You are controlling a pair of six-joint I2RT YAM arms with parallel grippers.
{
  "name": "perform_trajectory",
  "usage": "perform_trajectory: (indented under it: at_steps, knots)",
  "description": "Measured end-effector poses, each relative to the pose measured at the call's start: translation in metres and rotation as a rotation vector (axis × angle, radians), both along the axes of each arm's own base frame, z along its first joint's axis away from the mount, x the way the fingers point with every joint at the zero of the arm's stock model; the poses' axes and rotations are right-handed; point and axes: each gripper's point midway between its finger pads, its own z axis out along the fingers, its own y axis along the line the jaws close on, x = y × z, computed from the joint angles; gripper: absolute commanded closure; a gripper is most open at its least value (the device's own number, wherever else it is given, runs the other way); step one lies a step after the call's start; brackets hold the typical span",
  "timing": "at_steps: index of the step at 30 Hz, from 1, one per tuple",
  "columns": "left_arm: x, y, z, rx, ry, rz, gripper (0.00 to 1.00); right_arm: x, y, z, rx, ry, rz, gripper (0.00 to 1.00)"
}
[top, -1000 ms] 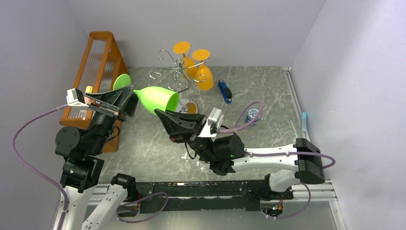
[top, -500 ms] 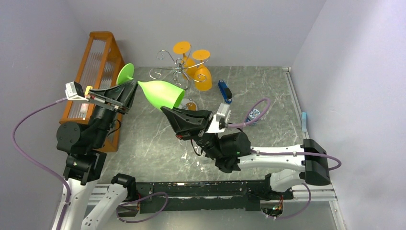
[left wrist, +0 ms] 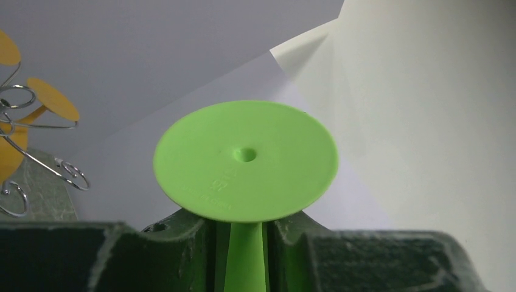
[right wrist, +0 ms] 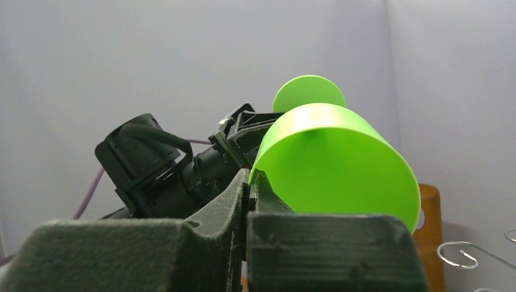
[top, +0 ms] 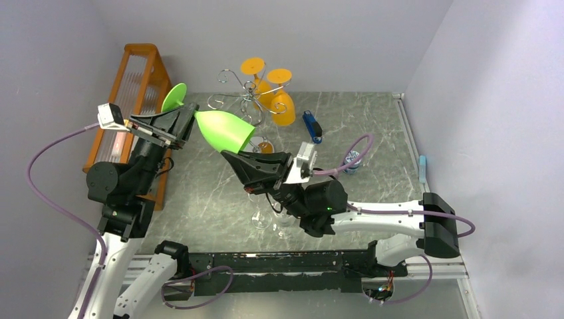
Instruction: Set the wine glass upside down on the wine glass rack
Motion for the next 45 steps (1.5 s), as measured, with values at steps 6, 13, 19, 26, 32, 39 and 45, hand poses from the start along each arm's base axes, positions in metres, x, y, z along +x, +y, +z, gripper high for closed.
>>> perform_trajectory:
  at_steps: [6, 13, 19, 26, 32, 39, 45]
  knots:
    - [0.001, -0.001, 0.005, 0.038, -0.046, 0.018, 0.95, -0.002, 0.012, -0.005, -0.072, -0.062, -0.012, 0.99]
    - [-0.002, -0.001, 0.013, 0.113, -0.176, 0.069, 0.95, -0.006, 0.020, -0.018, -0.137, -0.041, 0.017, 0.37]
    - [0.003, 0.000, 0.006, 0.276, -0.270, 0.176, 0.95, -0.004, 0.004, -0.039, -0.202, 0.025, 0.014, 0.28]
    - [0.005, 0.009, 0.001, 0.607, -0.383, 0.349, 0.95, 0.011, -0.017, -0.046, -0.289, 0.194, -0.032, 0.22]
    - [0.015, 0.000, -0.041, 0.919, -0.423, 0.335, 0.95, 0.028, -0.005, -0.010, -0.334, 0.401, -0.015, 0.22]
    - [0.018, -0.006, -0.078, 1.104, -0.488, 0.300, 0.95, 0.010, 0.009, -0.033, -0.375, 0.522, 0.141, 0.24]
    - [0.010, -0.012, -0.092, 1.189, -0.593, 0.274, 0.95, 0.017, 0.009, -0.027, -0.295, 0.630, 0.224, 0.29]
